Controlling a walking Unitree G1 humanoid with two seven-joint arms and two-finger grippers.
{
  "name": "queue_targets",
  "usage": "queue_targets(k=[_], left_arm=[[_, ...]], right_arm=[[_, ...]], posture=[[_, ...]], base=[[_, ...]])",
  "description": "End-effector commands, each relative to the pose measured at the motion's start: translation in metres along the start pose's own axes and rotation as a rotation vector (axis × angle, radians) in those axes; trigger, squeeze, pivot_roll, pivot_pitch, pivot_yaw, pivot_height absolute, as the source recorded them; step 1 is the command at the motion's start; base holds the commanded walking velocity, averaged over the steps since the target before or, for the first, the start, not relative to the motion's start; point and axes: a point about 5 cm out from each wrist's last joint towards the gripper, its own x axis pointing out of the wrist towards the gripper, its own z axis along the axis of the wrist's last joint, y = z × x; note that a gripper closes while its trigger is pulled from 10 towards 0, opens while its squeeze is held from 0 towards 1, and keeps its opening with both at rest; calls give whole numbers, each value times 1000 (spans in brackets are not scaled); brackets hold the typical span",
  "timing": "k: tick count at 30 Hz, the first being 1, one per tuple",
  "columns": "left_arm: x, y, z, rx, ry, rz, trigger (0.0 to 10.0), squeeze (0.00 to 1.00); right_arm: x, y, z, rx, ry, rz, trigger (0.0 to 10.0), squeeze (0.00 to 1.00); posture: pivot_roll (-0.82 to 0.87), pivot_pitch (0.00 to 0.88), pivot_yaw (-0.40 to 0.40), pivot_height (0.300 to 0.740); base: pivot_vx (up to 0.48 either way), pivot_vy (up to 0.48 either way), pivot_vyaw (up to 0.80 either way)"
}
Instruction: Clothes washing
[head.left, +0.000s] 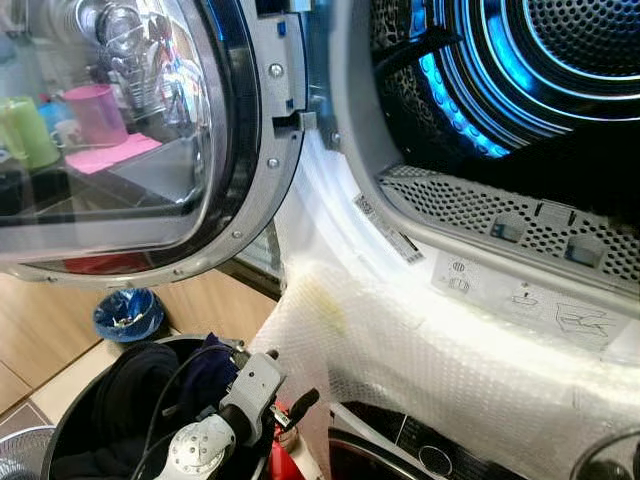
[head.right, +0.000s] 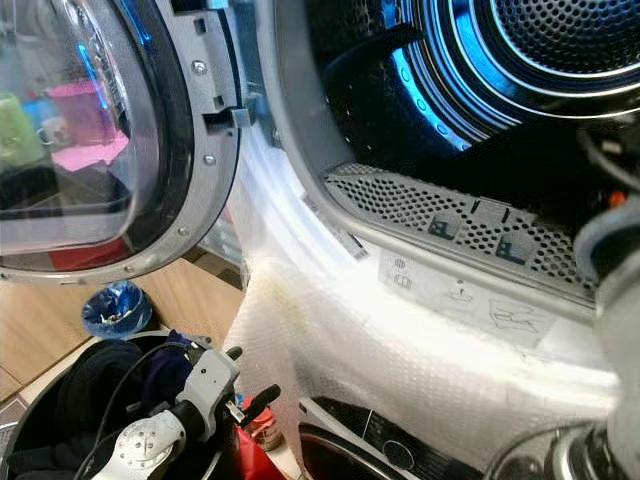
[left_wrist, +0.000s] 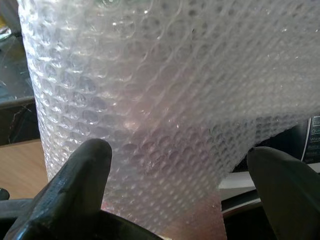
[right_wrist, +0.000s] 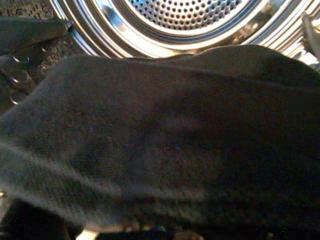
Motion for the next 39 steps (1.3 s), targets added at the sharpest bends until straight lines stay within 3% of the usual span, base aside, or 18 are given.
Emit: queue_targets(k=[1, 5, 11, 13, 23, 30, 34, 39], left_arm=[[-5, -1, -12, -17, 61, -11, 10000, 0], [-5, -2, -12, -17, 62, -21, 10000, 0], [-4, -2, -12, -18, 63, -27, 10000, 0], [-4, -2, -12, -19, 64, -28, 10000, 0], [-3, -2, -12, -20, 62, -34, 10000, 0], [-2, -1, -12, -20, 60, -31, 10000, 0], [-2, -1, -11, -19, 57, -33, 10000, 0], [-1, 0, -10, -17, 55, -27, 10000, 0]], right_arm=[[-3, -16, -15, 11, 84, -65, 10000, 0], [-14, -25, -19, -34, 80, -55, 10000, 0], [-40, -38, -31, -216, 150, 35, 10000, 0], [-47, -36, -30, -290, 160, 100, 10000, 0], [-63, -30, -5, -374, 96, 374, 10000, 0], [-83, -20, 10, -311, -100, 649, 10000, 0], [-98, -3, 15, -256, -238, 861, 10000, 0], [-103, 8, 20, -205, -322, 943, 10000, 0]], posture=[[-53, 79, 65, 740], [-60, 78, 68, 740], [-59, 79, 67, 740], [-59, 79, 67, 740], [-69, 79, 70, 740], [-71, 79, 67, 740], [-67, 79, 70, 740], [-65, 74, 69, 740]], base=[[0, 0, 0], [0, 0, 0], [0, 0, 0], [0, 0, 0], [0, 0, 0], [0, 0, 0], [0, 0, 0], [0, 0, 0]])
